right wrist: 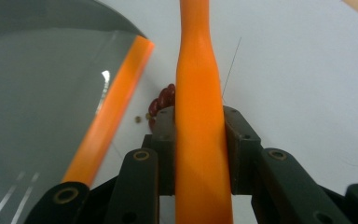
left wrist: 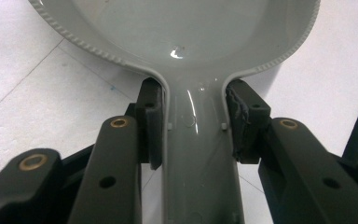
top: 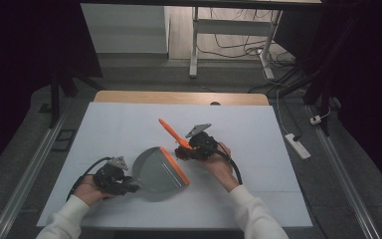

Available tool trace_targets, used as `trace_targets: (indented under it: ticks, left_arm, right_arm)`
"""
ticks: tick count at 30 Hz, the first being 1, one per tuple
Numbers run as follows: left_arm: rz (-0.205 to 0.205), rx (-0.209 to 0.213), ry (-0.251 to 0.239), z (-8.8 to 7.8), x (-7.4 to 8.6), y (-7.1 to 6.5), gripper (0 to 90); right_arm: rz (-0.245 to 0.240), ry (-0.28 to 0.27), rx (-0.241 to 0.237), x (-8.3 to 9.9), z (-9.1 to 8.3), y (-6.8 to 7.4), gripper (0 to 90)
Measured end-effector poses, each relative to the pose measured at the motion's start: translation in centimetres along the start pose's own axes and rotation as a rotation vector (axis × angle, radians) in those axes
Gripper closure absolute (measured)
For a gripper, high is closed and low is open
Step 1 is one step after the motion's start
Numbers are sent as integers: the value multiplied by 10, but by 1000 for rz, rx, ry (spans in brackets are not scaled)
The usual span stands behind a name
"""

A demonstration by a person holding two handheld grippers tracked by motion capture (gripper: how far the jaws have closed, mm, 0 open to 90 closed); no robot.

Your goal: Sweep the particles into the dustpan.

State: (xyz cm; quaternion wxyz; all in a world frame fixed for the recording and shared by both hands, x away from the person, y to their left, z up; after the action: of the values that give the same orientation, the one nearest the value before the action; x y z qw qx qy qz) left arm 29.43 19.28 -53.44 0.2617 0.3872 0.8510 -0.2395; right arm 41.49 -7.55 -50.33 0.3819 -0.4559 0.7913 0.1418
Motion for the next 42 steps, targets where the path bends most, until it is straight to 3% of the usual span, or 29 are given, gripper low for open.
trace_targets:
  ticks: [6, 10, 17, 20, 24, 28, 33, 36, 42]
  left_arm:
    - [-1, 3, -2, 0, 0, 0, 622]
    - [1, 3, -4, 0, 0, 0, 622]
    - [-3, 7, -2, 1, 1, 1, 622]
    - [-3, 5, 0, 1, 1, 1, 622]
    - [-3, 4, -1, 1, 1, 0, 622]
    - [-3, 5, 3, 1, 1, 1, 622]
    - [-1, 6, 5, 1, 1, 1, 622]
    - [2, 5, 8, 1, 1, 1, 622]
    - [2, 6, 6, 1, 1, 1, 622]
  right_arm:
    - [-21, 4, -9, -1, 0, 9, 700]
    - [-9, 2, -45, -4, 1, 16, 700]
    - [-50, 8, -55, -7, 3, 28, 700]
    - [-43, -2, -80, -8, 3, 34, 700]
    - [-56, -11, -72, -10, 3, 42, 699]
    - [-57, -40, -102, -15, 1, 51, 701]
    - [-67, -49, -184, -21, -1, 66, 702]
    - [-71, -85, -161, -25, -7, 63, 702]
    - [-3, -126, -87, -23, -16, 36, 703]
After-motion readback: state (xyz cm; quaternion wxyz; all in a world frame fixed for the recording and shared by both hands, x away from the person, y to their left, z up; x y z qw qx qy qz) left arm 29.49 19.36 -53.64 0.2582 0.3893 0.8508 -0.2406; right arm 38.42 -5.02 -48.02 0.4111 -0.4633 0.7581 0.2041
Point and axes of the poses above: each handheld gripper's, and its own axes: z roughly forward along the jaws, x roughly out of its underside, y roughly to its left, the point moved 3 cm from there along z, roughly forward along the jaws, and after that the axes turned 8 degrees about -y, right-handed, at the moved point
